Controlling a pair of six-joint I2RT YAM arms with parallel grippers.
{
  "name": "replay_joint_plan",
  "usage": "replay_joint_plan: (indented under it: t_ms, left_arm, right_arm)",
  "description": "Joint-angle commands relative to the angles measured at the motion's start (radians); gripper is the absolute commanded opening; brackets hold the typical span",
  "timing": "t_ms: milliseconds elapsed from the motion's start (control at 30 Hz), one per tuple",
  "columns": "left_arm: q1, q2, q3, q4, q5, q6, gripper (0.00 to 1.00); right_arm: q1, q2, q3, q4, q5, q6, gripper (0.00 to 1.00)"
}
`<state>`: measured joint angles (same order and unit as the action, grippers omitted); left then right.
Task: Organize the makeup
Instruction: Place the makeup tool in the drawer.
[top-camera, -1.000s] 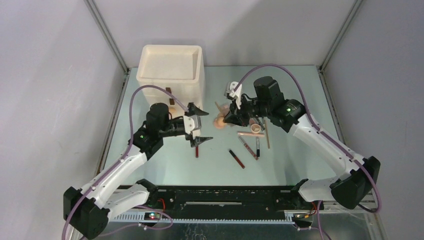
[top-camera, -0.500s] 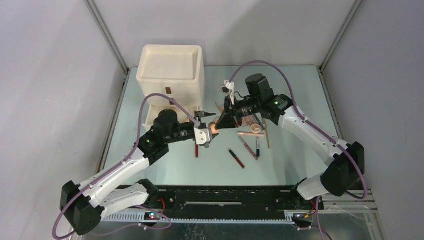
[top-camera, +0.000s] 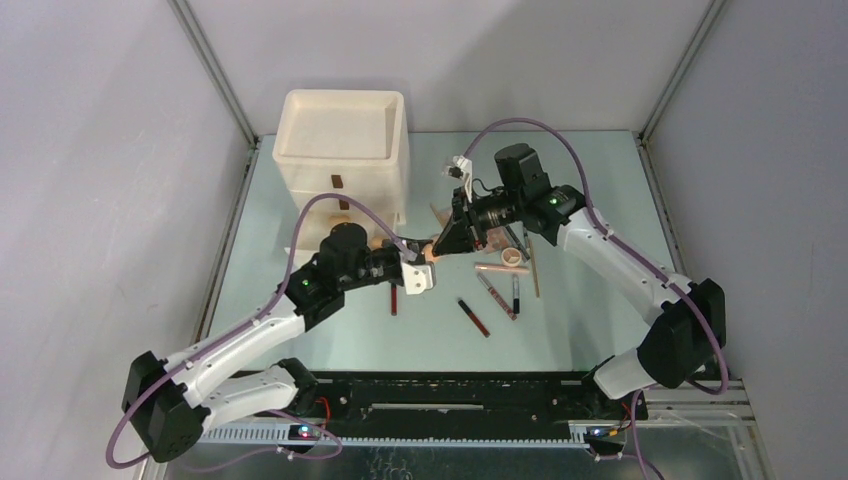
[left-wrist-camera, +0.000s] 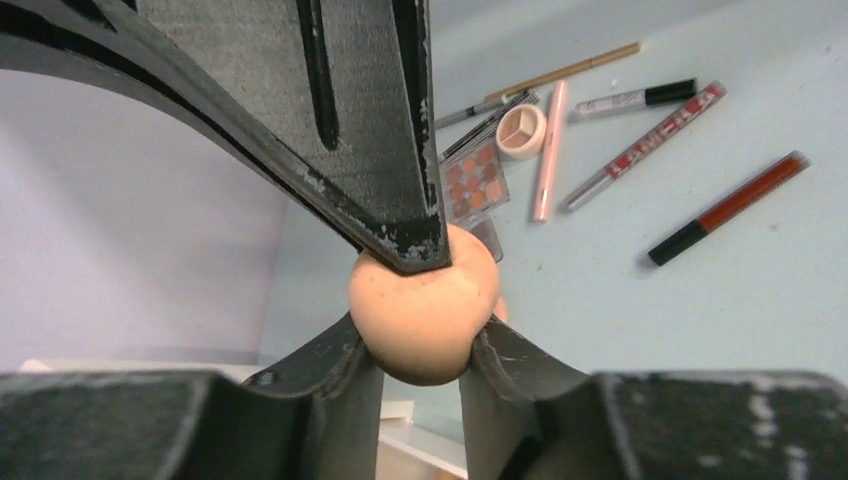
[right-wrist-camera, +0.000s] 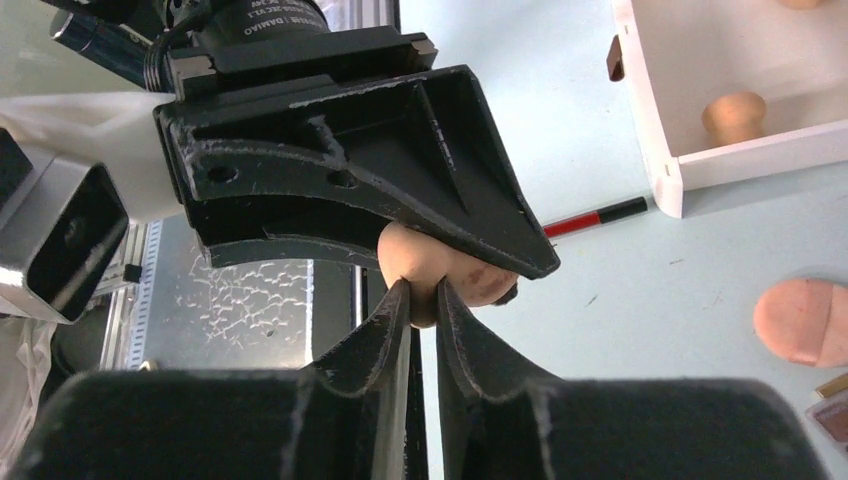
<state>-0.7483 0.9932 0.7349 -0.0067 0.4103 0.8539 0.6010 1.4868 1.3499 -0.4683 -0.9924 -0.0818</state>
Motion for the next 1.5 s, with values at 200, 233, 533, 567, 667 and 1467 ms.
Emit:
replay_joint_plan:
  t_ms: [200,233,533,567,667,1467]
  left_arm:
    - [0.016,-0.053,-0.032,-0.019,-0.187,0.100,0.23]
    - [0.033,-0.057,-0.037,-0.040,-0.196,0.114,0.23]
    - [0.341,0.099,0.011,-0.308,-0.283,0.372,0.28]
    - [0.369,0.137,0.025,-0.325,-0.298,0.388,0.28]
    - [0.422,0.213,0.067,-0.355,-0.346,0.409,0.29]
    - [0.364,0.012,0.118,-0.440,-0.096,0.241,1.00]
  right_arm:
    - [-0.053,-0.048,0.029,-0.043,0.037,-0.072,0.63]
    - [-0.065,-0.061,0.022,-0.052,0.048,-0.088,0.66]
    - [-0.158,-0.163,-0.070,-0.124,0.121,-0.228,0.68]
    - [-0.162,-0.171,-0.085,-0.126,0.126,-0.235,0.68]
    - [-0.173,-0.189,-0.124,-0.127,0.135,-0.248,0.67]
    - [-0.229,-0.235,-0.212,-0.101,0.168,-0.274,0.66]
